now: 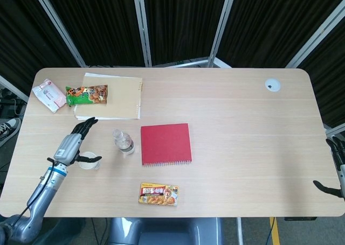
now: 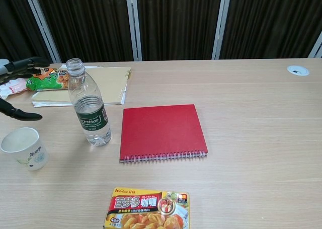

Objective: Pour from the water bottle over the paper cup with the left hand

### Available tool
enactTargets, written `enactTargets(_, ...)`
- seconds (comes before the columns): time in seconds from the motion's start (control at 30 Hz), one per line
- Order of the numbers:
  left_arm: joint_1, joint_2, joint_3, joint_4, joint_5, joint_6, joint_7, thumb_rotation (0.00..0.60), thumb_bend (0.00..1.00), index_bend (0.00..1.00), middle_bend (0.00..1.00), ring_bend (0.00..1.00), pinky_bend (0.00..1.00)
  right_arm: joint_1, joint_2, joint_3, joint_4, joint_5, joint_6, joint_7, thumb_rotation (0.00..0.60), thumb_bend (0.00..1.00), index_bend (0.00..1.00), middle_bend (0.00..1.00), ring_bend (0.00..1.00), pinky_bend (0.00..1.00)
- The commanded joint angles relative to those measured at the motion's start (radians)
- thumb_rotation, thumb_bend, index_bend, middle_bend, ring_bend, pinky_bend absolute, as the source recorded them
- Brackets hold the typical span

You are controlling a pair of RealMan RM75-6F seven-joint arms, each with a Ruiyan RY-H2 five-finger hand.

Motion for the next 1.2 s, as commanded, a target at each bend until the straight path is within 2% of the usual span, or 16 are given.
enactTargets(0.03, -0.030, -0.051, -0.002, 0.059, -0.007, -0.034, -0.062, 0.600, 0.00, 0.00, 0.00, 0.00, 0.00, 0.003, -0.004, 0.000, 0.002, 0.003, -0.006, -0.002, 0.600, 0.00, 0.00, 0.00, 0.00, 0.00)
enactTargets(0.23, -0.078, -0.136, -0.013, 0.168, 0.010, -0.069, -0.203, 0.600, 0.00, 0.00, 0.00, 0.00, 0.00, 0.009, -0.013, 0.002, 0.011, 0.014, -0.016, -0.021, 0.600, 0.00, 0.00, 0.00, 0.00, 0.00)
enactTargets(0.7, -0.167, -0.259, -0.019, 0.320, -0.002, -0.175, -0.365, 0.600, 0.00, 0.00, 0.00, 0.00, 0.00, 0.016, -0.024, 0.009, 0.028, 0.051, -0.041, -0.035, 0.600, 0.00, 0.00, 0.00, 0.00, 0.00)
enactTargets(1.2, -0.232, -0.322, -0.008, 0.430, 0.017, -0.266, -0.621, 0.600, 0.00, 0.00, 0.00, 0.00, 0.00, 0.025, -0.039, 0.009, 0.043, 0.070, -0.067, -0.054, 0.600, 0.00, 0.00, 0.00, 0.00, 0.00)
